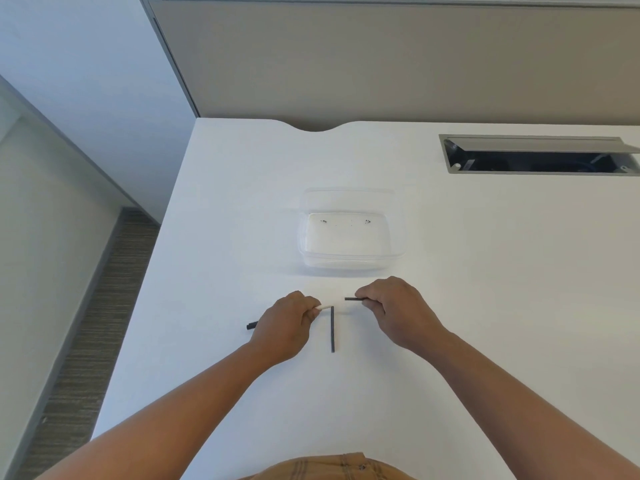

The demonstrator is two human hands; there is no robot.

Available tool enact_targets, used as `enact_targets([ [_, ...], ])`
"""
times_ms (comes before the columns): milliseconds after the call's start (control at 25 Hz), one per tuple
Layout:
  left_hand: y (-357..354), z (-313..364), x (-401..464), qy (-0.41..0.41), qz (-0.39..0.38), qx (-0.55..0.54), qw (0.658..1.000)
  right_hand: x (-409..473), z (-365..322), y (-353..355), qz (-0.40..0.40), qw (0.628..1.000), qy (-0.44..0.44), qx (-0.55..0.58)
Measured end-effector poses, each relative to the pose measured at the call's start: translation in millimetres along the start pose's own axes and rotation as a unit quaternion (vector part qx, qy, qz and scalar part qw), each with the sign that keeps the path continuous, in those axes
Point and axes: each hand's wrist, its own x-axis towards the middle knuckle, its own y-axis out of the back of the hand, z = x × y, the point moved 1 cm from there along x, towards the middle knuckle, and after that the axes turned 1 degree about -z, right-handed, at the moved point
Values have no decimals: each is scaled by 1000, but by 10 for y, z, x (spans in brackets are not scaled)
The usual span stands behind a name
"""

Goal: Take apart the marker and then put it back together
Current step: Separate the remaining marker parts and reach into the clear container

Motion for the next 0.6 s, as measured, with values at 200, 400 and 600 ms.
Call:
enact_targets([
  [200,50,-41,128,120,-53,-167,977,364,-155,400,86,995,46,12],
  [400,150,-40,253,170,-110,-239,950,907,-167,571,40,998,-1,-43],
  [600,164,-62,323,197,-122,-255,939,1313,-145,499,-94,991,-47,-79],
])
